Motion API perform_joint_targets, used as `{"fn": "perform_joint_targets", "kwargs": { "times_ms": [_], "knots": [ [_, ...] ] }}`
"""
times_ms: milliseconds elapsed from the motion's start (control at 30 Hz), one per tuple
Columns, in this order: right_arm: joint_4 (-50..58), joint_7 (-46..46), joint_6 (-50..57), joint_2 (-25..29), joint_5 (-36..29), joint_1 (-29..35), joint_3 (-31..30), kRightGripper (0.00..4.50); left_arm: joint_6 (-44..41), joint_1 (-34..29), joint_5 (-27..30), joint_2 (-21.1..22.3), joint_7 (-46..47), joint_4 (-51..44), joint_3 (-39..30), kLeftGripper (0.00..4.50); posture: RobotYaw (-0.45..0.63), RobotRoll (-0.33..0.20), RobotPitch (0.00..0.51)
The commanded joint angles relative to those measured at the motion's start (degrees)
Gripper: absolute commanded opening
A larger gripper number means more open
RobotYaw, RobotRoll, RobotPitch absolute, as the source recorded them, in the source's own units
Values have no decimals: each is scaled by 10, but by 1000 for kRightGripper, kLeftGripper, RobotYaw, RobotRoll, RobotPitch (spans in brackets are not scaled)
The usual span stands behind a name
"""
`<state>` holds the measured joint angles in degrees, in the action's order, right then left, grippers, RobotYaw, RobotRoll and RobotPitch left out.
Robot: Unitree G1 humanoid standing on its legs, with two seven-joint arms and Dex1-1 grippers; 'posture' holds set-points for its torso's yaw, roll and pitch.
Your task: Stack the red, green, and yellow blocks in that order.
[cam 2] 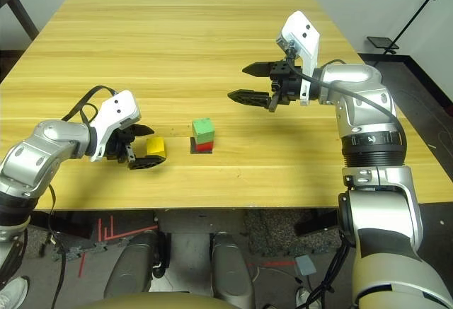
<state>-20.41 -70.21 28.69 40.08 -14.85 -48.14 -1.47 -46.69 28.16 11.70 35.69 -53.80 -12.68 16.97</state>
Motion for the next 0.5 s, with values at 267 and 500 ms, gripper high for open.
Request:
{"fn": "perform_joint_targets", "kwargs": {
  "times_ms": [267,500],
  "knots": [
    [17,0,11,1,-14,11,5,4500,102,17,-46,-6,-2,94,26,4483,112,-151,88],
    [24,1,14,2,-18,23,6,4500,82,27,-39,-10,-4,74,14,4483,114,-145,89]
  ]
}}
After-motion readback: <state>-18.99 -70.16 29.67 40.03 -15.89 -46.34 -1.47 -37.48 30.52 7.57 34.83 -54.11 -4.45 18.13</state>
